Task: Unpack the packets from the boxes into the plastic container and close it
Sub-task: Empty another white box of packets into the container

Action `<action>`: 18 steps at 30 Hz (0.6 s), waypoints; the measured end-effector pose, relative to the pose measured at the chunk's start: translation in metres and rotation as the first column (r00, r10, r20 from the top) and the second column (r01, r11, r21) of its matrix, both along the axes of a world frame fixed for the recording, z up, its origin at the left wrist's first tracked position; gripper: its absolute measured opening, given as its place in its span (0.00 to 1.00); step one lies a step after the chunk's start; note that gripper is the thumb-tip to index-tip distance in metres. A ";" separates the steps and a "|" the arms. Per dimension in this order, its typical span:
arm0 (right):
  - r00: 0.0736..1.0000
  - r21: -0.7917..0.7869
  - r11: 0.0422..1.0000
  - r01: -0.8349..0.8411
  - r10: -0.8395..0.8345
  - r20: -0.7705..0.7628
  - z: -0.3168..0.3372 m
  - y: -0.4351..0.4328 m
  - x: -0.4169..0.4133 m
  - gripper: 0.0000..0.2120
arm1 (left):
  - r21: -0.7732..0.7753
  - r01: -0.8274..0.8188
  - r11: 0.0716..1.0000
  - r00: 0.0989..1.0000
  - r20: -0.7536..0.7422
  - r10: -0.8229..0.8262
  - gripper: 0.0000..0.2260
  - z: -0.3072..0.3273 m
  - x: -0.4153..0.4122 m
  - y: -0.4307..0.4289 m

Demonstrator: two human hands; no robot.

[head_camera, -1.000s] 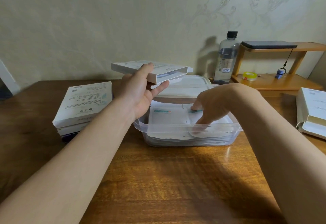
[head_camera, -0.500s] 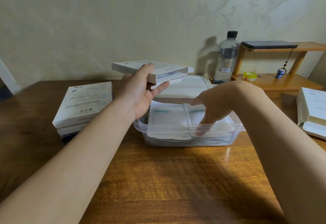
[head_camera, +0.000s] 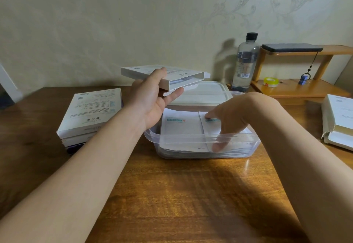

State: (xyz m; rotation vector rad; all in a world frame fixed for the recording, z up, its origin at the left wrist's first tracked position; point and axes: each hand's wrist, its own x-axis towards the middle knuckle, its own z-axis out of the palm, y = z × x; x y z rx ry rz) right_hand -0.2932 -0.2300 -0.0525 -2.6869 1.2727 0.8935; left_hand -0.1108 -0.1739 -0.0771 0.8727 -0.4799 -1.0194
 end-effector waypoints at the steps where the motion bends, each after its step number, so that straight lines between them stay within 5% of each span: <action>1: 1.000 0.004 1.000 0.003 -0.003 0.003 0.000 0.000 0.000 0.51 | 0.001 -0.001 1.000 1.000 0.001 0.001 0.15 0.000 0.000 0.000; 7: 0.998 -0.018 1.000 0.015 -0.014 0.058 0.008 0.007 0.000 0.52 | 0.002 0.000 1.000 1.000 -0.003 0.000 0.16 0.000 -0.001 0.002; 13: 0.843 -0.173 0.983 0.063 0.041 0.536 0.031 0.023 0.003 0.38 | 0.016 0.025 1.000 1.000 -0.019 -0.025 0.17 0.005 -0.002 0.005; 18: 0.751 -0.204 0.972 0.113 0.051 0.659 0.031 0.024 0.006 0.33 | 0.001 0.046 0.999 0.998 -0.035 -0.046 0.19 0.007 -0.003 0.007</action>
